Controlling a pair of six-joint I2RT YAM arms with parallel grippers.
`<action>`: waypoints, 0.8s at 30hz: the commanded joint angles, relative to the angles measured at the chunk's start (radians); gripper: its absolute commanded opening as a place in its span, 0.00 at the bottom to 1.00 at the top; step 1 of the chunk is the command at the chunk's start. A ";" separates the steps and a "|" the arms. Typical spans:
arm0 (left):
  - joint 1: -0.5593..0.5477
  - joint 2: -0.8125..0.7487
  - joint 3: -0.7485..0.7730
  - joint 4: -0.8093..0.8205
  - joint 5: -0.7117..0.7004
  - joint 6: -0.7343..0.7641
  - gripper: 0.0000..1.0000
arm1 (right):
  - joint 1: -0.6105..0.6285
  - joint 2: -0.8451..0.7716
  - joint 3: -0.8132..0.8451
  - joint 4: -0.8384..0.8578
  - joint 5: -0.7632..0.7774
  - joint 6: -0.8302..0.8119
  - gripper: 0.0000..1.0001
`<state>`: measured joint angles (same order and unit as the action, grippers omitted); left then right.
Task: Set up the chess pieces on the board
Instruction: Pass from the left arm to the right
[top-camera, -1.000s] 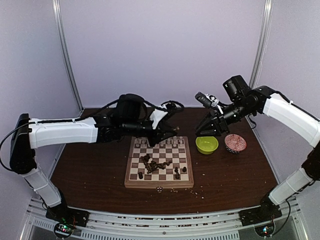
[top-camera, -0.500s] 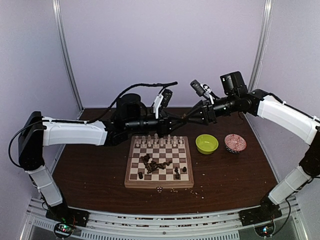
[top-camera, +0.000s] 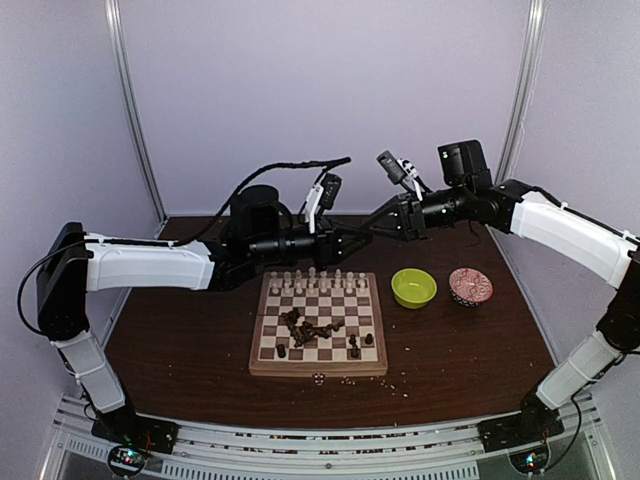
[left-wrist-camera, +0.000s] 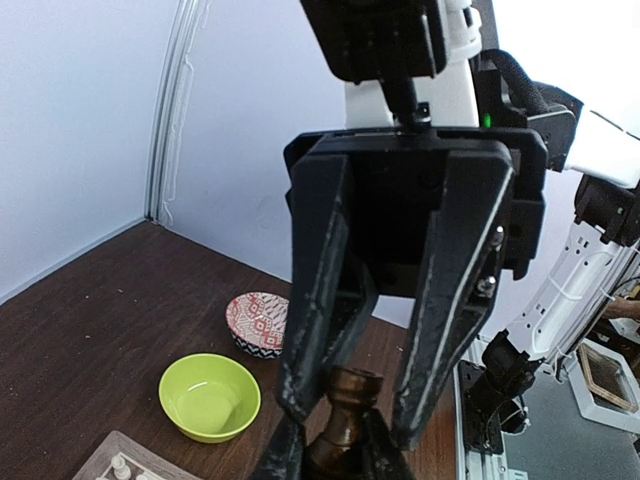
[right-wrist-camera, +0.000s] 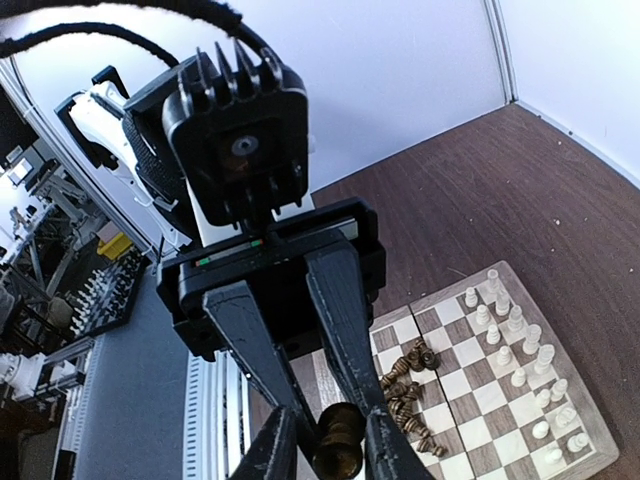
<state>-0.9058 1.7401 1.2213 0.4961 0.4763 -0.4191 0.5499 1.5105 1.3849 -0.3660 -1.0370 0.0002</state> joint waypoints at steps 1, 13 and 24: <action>-0.005 0.013 0.009 0.062 0.018 -0.006 0.16 | 0.008 0.013 0.009 0.042 -0.027 0.024 0.22; 0.016 -0.019 0.034 -0.127 -0.063 0.043 0.48 | -0.007 -0.021 0.006 -0.027 0.053 -0.062 0.11; 0.136 -0.233 0.062 -0.633 -0.409 0.350 0.68 | 0.042 -0.097 -0.202 -0.199 0.251 -0.406 0.10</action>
<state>-0.8219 1.5684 1.2358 0.0284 0.2615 -0.1951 0.5396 1.4292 1.2819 -0.5030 -0.8909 -0.2604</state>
